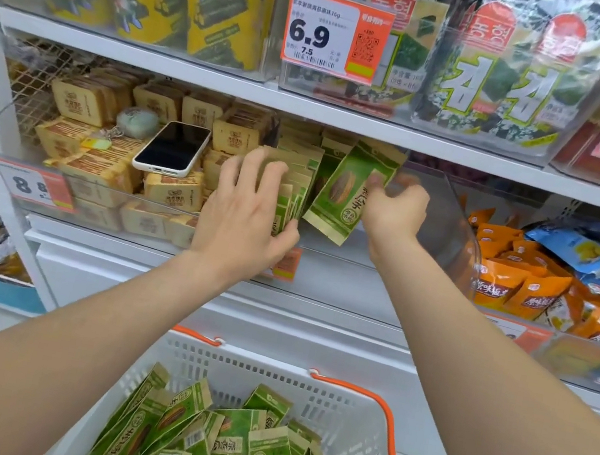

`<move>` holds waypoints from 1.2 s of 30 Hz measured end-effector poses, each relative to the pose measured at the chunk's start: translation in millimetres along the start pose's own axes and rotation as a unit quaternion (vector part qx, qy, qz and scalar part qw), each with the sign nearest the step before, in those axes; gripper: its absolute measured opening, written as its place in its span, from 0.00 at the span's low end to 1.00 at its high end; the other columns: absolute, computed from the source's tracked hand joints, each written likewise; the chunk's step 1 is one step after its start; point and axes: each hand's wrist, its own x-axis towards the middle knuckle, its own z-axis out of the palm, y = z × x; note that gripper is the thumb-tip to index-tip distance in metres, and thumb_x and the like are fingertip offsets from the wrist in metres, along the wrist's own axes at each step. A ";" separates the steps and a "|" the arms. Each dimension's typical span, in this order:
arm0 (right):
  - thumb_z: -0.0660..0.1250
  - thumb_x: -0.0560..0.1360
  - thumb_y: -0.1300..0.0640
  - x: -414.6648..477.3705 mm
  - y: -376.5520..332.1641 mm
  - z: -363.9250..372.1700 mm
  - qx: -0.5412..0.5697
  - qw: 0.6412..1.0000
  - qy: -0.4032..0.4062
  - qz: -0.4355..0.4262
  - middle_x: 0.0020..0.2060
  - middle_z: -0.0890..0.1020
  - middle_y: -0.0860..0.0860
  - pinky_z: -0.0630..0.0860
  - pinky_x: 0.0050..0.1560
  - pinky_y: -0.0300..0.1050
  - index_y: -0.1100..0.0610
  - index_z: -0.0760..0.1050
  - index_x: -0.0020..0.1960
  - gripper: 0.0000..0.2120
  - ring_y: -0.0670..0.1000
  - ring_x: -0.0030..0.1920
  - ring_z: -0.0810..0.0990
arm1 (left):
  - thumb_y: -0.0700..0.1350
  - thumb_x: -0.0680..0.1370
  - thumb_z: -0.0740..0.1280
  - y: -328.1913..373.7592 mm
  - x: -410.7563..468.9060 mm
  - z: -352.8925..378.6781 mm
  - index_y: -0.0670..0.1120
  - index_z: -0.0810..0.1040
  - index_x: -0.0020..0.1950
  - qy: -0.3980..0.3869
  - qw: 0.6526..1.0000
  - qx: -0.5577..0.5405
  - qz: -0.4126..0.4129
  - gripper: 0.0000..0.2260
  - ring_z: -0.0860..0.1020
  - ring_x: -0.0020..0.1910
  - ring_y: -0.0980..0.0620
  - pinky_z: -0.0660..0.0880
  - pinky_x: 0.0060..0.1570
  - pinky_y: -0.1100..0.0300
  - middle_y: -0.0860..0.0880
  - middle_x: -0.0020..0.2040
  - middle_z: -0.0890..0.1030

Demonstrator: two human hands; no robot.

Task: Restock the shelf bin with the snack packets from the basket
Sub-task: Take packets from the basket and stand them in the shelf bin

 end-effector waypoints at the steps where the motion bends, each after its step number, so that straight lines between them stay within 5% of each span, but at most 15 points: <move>1: 0.70 0.81 0.51 3.8 2.2 3.6 -0.021 1.000 -0.003 -0.015 0.52 0.81 0.55 0.79 0.56 0.51 0.54 0.73 0.58 0.10 0.58 0.54 0.81 | 0.57 0.75 0.68 -1.7 0.7 2.2 0.44 0.72 0.69 0.007 1.000 -0.005 0.005 0.27 0.70 0.68 0.37 0.76 0.59 0.47 0.42 0.72 0.70; 8: 0.61 0.82 0.60 13.9 11.1 22.9 -0.102 0.993 -0.055 -0.025 0.55 0.81 0.56 0.80 0.59 0.59 0.54 0.68 0.69 0.16 0.60 0.58 0.80 | 0.57 0.74 0.67 -3.5 1.0 12.7 0.44 0.74 0.67 0.038 0.999 0.005 0.016 0.25 0.71 0.59 0.38 0.74 0.54 0.45 0.43 0.71 0.72; 15: 0.67 0.79 0.55 17.5 24.9 34.7 -0.243 0.962 -0.122 -0.022 0.56 0.81 0.56 0.79 0.54 0.50 0.52 0.72 0.65 0.15 0.59 0.53 0.80 | 0.56 0.74 0.68 -0.4 -1.1 22.1 0.45 0.75 0.68 0.059 0.998 0.011 -0.005 0.26 0.72 0.59 0.39 0.73 0.51 0.44 0.43 0.69 0.73; 20: 0.69 0.80 0.57 20.4 25.5 39.0 -0.235 0.962 -0.137 -0.008 0.56 0.80 0.55 0.74 0.49 0.46 0.59 0.70 0.66 0.17 0.57 0.57 0.79 | 0.56 0.74 0.68 -0.1 -1.7 25.3 0.45 0.75 0.67 0.067 0.998 0.016 -0.007 0.25 0.72 0.59 0.39 0.73 0.51 0.45 0.42 0.69 0.73; 24: 0.69 0.79 0.58 17.4 21.6 33.8 -0.251 0.959 -0.134 0.002 0.61 0.78 0.57 0.78 0.55 0.49 0.65 0.58 0.78 0.34 0.58 0.63 0.78 | 0.57 0.74 0.68 -1.3 -1.8 25.8 0.45 0.74 0.68 0.067 0.998 0.013 -0.007 0.26 0.72 0.60 0.39 0.73 0.52 0.45 0.42 0.70 0.73; 29: 0.67 0.75 0.61 9.6 22.1 31.0 -0.301 0.914 -0.270 -0.011 0.60 0.81 0.54 0.79 0.61 0.49 0.55 0.79 0.65 0.18 0.57 0.62 0.79 | 0.57 0.75 0.67 -2.1 -2.6 25.0 0.45 0.74 0.69 0.057 0.998 0.010 -0.006 0.26 0.72 0.60 0.39 0.74 0.52 0.44 0.42 0.70 0.73; 32: 0.64 0.76 0.65 6.6 26.1 30.7 -0.299 0.883 -0.362 -0.012 0.68 0.77 0.55 0.75 0.69 0.52 0.53 0.74 0.71 0.24 0.58 0.68 0.76 | 0.57 0.75 0.67 -3.3 -3.2 24.0 0.45 0.73 0.70 0.049 0.999 0.010 -0.003 0.26 0.72 0.61 0.39 0.74 0.53 0.44 0.42 0.71 0.72; 36: 0.62 0.78 0.65 12.7 27.4 27.1 -0.308 0.877 -0.367 -0.029 0.77 0.66 0.57 0.68 0.74 0.51 0.53 0.63 0.79 0.30 0.59 0.75 0.68 | 0.57 0.76 0.67 -3.9 -2.8 22.3 0.46 0.73 0.70 0.042 0.999 0.007 0.003 0.26 0.71 0.61 0.39 0.74 0.53 0.44 0.42 0.71 0.71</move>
